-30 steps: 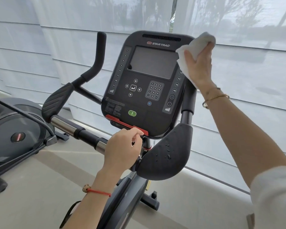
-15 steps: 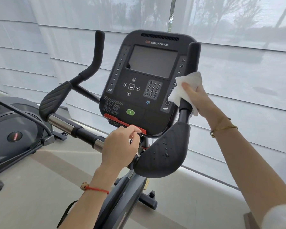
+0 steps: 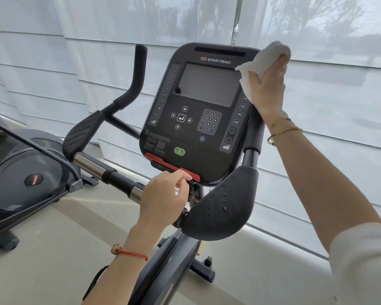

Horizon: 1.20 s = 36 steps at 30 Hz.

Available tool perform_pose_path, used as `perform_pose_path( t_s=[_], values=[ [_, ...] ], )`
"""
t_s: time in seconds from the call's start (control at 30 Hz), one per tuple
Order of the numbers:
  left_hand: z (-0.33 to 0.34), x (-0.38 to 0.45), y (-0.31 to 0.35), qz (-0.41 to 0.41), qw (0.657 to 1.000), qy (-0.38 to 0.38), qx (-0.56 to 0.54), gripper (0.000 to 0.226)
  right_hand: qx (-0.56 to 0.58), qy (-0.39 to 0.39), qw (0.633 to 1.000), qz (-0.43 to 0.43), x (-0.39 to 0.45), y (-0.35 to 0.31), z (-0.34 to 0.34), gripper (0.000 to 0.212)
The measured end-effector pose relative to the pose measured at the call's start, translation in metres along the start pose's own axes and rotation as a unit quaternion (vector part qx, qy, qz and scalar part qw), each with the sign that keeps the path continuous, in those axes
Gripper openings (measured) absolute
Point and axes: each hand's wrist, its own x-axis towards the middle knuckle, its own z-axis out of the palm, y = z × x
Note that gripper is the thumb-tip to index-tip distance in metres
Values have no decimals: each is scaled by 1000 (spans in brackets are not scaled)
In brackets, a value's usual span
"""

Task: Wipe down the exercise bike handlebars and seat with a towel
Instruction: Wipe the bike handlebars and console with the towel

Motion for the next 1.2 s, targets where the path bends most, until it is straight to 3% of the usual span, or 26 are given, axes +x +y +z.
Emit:
perform_pose_path(
  t_s=[0.2, 0.43, 0.6, 0.77, 0.9, 1.07, 1.2],
  values=[
    [0, 1, 0, -2, 1000, 7, 3, 33, 72, -28, 995, 68, -12, 11, -1, 85],
    [0, 1, -1, 0, 1000, 7, -6, 31, 123, -158, 961, 190, -59, 49, -4, 81],
    [0, 1, 0, 7, 1000, 15, -19, 21, 107, -228, 942, 219, -64, 45, -13, 86],
    [-7, 3, 5, 44, 998, 5, -48, 22, -18, -257, 950, 175, -83, 27, -46, 61],
    [-20, 1, -5, 84, 995, 7, -60, 28, -42, -260, 957, 124, -109, 26, -79, 32],
    [-38, 1, -38, 101, 995, 7, -26, 30, 32, -290, 954, 67, -169, 8, -100, 34],
    [-41, -4, -57, 79, 997, -9, 1, 27, 42, -306, 950, -35, -230, -14, -89, 38]
  ],
)
